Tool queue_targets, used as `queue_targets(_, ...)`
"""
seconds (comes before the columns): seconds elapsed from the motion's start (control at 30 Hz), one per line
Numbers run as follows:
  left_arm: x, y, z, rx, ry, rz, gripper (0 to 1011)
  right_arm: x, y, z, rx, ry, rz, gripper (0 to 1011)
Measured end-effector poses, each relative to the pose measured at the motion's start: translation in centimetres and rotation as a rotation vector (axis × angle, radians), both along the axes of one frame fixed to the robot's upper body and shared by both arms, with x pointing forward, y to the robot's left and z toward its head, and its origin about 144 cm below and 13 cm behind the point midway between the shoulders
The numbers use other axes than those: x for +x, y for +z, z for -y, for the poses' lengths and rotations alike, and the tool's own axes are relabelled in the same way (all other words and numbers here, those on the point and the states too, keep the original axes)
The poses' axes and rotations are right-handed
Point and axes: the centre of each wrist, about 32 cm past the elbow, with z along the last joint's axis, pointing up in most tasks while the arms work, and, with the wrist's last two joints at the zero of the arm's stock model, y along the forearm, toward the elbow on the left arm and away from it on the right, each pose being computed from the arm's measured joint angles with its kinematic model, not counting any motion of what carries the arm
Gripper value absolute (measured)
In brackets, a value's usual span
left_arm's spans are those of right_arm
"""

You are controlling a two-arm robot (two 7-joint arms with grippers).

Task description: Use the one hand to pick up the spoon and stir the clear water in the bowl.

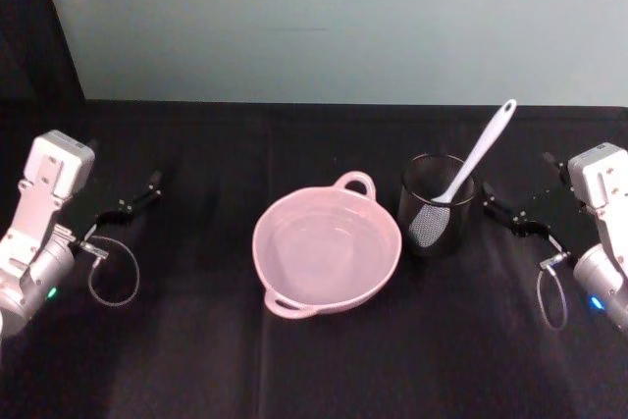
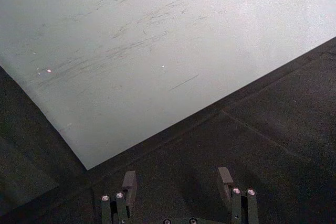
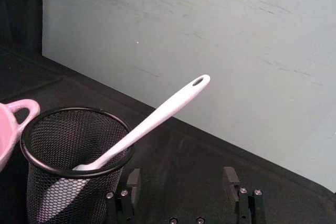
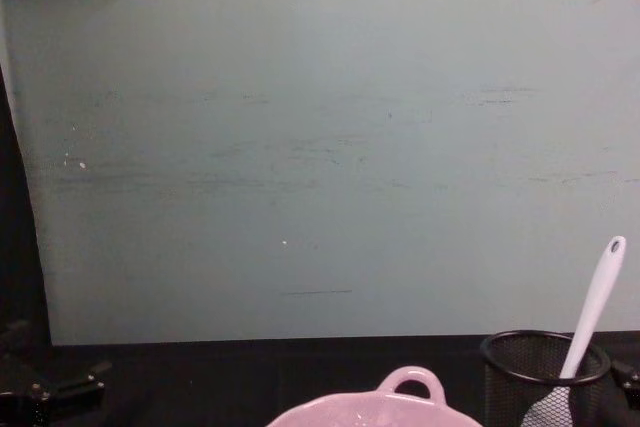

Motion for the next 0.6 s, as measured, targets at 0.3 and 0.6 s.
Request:
queue_targets(0.3, 0.00, 0.00, 0.00, 0.000, 0.000, 0.000, 1011, 0.00, 0.00, 0.00, 0.000, 0.000, 0.000, 1003)
queue_targets(0.6, 0.00, 0.00, 0.00, 0.000, 0.000, 0.000, 1011, 0.00, 0.00, 0.00, 0.000, 0.000, 0.000, 1003)
